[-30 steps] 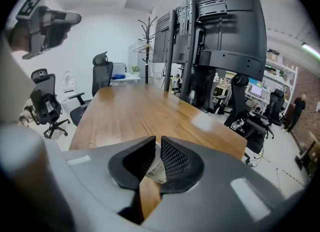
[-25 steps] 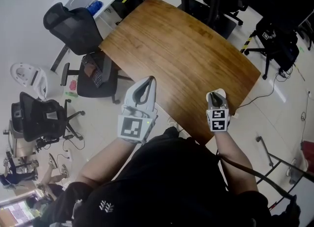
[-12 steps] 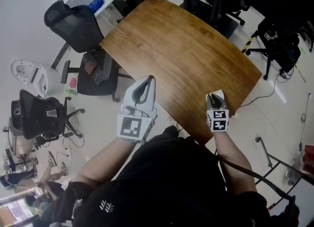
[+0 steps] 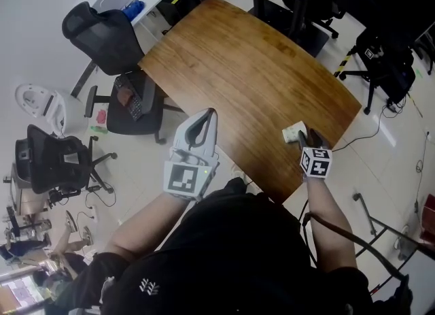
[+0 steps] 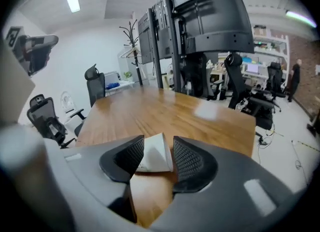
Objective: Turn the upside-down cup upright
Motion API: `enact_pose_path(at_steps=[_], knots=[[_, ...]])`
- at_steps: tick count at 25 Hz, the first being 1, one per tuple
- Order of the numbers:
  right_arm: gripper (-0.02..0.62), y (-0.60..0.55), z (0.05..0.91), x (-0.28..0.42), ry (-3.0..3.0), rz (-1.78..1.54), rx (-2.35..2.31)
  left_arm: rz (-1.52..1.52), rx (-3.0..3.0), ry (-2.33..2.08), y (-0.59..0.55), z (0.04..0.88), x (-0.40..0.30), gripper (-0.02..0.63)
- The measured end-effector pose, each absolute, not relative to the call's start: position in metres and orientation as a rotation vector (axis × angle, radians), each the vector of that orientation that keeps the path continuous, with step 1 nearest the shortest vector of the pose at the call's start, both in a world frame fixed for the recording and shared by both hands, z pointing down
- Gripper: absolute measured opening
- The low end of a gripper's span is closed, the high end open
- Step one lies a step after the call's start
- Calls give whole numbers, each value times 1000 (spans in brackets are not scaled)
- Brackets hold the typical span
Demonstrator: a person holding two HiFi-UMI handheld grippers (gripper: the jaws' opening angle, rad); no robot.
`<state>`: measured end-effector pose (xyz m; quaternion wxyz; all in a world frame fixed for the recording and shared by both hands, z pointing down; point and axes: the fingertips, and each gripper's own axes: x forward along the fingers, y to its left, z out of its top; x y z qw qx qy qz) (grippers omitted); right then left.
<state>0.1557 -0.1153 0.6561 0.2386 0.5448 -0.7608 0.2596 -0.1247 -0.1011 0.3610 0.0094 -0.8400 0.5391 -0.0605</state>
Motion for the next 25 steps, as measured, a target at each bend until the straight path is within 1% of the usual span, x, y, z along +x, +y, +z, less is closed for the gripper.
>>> enact_pose_path(at_steps=[3, 5, 7, 14, 18, 25], knots=[[178, -120, 671, 146, -2108, 858, 1353, -203, -2619, 1692, -101, 359, -128, 0], [154, -123, 670, 145, -2116, 872, 1330, -203, -2613, 1699, -102, 357, -130, 0], [100, -124, 665, 145, -2122, 818, 1327, -203, -2609, 1703, -104, 357, -132, 0], [14, -110, 636, 132, -2154, 544, 1249, -183, -2636, 1670, -104, 361, -122, 0], [14, -96, 636, 126, -2101, 476, 1147, -156, -2657, 1646, -106, 360, -115, 0], [21, -91, 636, 110, -2103, 476, 1066, -136, -2666, 1613, -109, 355, -106, 0]])
